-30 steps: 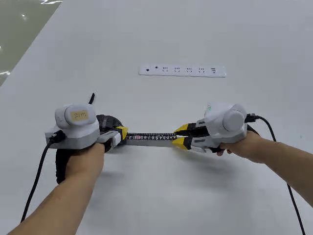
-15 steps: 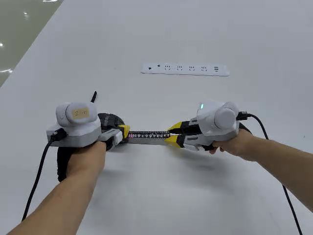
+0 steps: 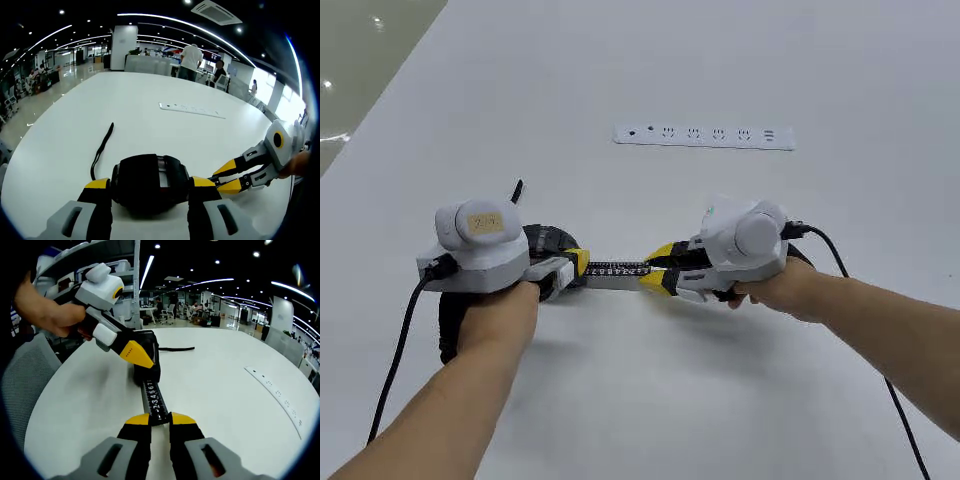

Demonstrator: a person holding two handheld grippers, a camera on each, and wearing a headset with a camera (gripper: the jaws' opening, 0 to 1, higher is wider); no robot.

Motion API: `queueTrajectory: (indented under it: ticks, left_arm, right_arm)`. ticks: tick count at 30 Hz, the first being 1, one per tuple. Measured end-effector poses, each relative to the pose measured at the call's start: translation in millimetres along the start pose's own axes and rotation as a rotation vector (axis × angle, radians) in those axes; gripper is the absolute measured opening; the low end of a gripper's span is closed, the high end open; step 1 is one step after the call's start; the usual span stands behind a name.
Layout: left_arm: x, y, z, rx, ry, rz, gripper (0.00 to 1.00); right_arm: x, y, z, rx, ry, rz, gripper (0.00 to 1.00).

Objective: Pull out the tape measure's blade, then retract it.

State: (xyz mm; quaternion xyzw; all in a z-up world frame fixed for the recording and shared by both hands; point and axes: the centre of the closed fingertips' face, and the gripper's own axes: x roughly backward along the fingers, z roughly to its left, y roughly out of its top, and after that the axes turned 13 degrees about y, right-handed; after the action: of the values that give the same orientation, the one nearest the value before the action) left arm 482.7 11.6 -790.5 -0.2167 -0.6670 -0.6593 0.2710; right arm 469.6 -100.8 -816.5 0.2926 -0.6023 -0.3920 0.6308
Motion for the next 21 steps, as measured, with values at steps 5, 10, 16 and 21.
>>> queueTrajectory:
  ticks: [5,10,16,21]
  left_arm:
    - [-0.1,0.4,0.7,0.008,-0.001,0.000,0.57]
    - [-0.3,0.4,0.8,0.011,-0.003,0.001,0.58]
    - [-0.4,0.7,1.6,0.023,-0.009,0.005,0.58]
    - [-0.4,0.5,1.9,0.025,-0.010,0.006,0.58]
  right_arm:
    - [-8.1,5.2,-0.4,0.006,0.002,-0.001,0.12]
    - [-17.4,9.7,0.0,0.006,0.005,-0.004,0.12]
    - [-28.3,18.1,0.3,0.017,0.015,-0.004,0.12]
    - [-36.1,21.2,1.2,0.017,0.017,-0.003,0.12]
